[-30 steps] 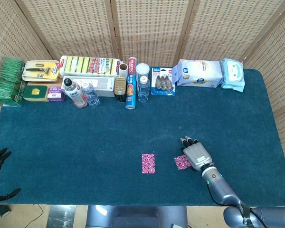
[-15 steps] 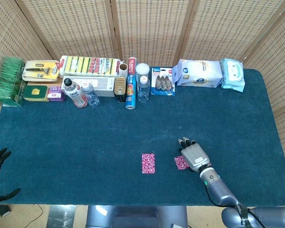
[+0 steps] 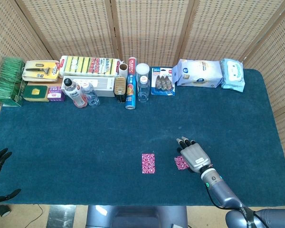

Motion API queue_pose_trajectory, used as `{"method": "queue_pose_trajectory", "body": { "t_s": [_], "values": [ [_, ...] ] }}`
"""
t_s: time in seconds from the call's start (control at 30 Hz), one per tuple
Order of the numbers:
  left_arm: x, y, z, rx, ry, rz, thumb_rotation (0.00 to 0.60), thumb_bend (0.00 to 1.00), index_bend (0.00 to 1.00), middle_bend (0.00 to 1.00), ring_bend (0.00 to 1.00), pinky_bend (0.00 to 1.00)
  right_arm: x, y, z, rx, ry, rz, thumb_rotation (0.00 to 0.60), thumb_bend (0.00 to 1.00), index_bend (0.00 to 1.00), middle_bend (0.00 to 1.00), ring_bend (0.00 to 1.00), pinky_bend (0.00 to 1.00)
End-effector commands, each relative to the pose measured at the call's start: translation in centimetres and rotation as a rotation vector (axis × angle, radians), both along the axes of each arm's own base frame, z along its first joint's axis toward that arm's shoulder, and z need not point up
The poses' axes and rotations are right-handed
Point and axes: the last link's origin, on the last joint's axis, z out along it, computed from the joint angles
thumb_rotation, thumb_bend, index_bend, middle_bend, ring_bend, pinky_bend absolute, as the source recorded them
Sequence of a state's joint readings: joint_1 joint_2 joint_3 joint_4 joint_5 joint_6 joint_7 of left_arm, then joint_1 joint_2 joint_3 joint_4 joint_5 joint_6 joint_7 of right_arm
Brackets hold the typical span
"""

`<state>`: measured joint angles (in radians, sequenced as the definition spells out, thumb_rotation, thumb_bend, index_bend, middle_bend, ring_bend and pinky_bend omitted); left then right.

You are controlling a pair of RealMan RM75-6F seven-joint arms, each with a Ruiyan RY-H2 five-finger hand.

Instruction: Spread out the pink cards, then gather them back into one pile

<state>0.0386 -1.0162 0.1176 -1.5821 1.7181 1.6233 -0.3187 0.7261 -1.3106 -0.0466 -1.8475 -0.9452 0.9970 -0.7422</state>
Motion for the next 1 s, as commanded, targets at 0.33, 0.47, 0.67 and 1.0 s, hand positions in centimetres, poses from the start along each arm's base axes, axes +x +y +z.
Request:
{"method": "queue_pose_trajectory", "body": {
  "t_s": [0.33,0.47,0.67,1.0],
  "values": [
    [0.0,0.0,0.0,0.0,0.0,0.0,0.6,0.07,0.0,0.0,0.0,0.0,1.3,0.1,-0.4,0.039,-0.122,0.006,0.6,0.15,0.23,0.09,0.05,0.15],
    [0.0,0.0,0.0,-0.001,-0.001,0.0,0.6,0.07,0.0,0.0,0.0,0.0,1.6,0.5,-1.2,0.074,-0.137,0.025,0.6,0.15,0.23,0.1,0.06,0.13],
    [0.0,0.0,0.1,0.003,-0.006,-0.001,0.6,0.07,0.0,0.0,0.0,0.0,2.1,0.8,-2.3,0.095,-0.138,0.049,0.6,0.15,0.23,0.11,0.06,0.12],
    [-0.1,0.0,0.1,0.002,-0.005,-0.002,0.6,0.07,0.0,0.0,0.0,0.0,3.3,1.1,-4.1,0.095,-0.133,0.068,0.6,0.15,0.2,0.08,0.05,0.12]
  ]
}}
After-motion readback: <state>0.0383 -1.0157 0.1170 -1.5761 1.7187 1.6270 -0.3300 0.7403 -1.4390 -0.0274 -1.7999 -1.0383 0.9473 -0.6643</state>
